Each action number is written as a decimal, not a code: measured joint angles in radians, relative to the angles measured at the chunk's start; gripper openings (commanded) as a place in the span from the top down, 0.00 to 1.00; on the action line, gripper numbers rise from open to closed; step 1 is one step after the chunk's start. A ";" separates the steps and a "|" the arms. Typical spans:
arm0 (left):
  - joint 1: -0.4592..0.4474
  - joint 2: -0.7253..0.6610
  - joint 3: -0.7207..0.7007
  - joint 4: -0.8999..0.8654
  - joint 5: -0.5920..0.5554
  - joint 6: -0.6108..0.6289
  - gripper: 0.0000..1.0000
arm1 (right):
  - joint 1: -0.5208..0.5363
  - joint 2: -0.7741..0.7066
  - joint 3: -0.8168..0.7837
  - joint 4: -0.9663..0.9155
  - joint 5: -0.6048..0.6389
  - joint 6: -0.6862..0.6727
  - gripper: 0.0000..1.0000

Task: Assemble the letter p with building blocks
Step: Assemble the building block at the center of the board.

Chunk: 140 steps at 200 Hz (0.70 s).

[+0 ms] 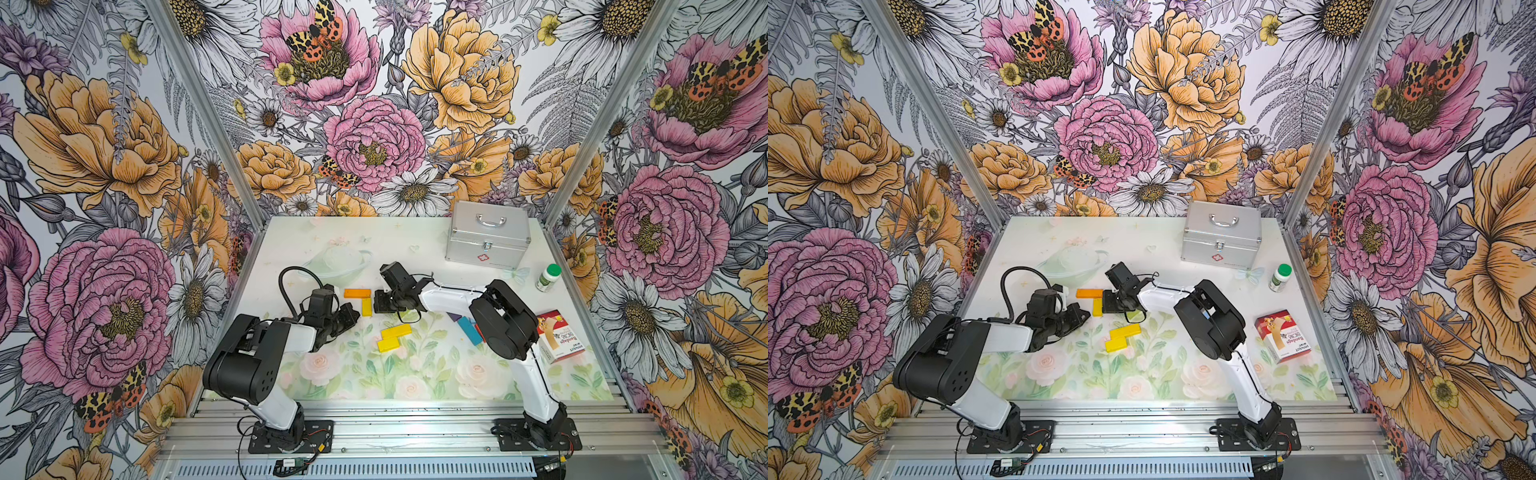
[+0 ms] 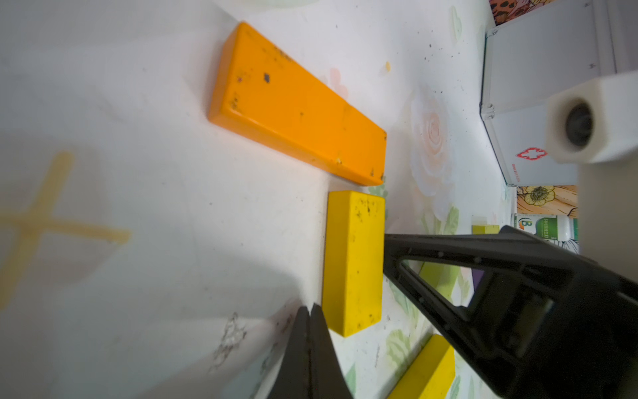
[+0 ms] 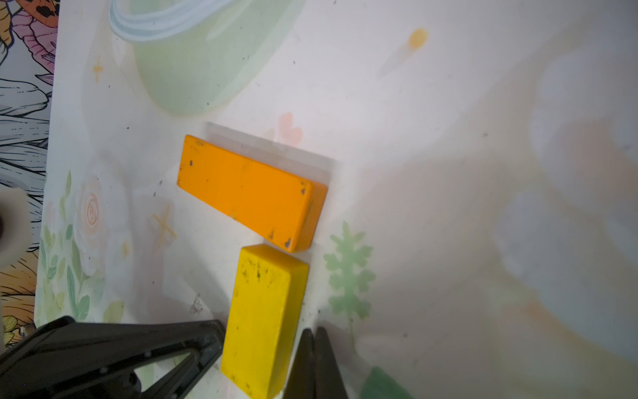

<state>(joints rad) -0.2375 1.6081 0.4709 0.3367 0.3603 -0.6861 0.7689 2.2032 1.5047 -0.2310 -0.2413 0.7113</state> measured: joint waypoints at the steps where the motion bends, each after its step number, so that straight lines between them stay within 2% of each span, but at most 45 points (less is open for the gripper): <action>1: 0.000 0.001 0.000 0.002 0.000 0.000 1.00 | 0.000 0.000 0.000 0.000 0.000 0.000 1.00; 140: 0.027 0.039 0.021 0.034 0.020 -0.008 1.00 | 0.000 0.024 0.026 0.005 -0.060 0.029 1.00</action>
<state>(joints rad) -0.2108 1.6470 0.4923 0.3710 0.3801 -0.6937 0.7692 2.2269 1.5303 -0.2260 -0.3008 0.7403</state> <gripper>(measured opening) 0.042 0.047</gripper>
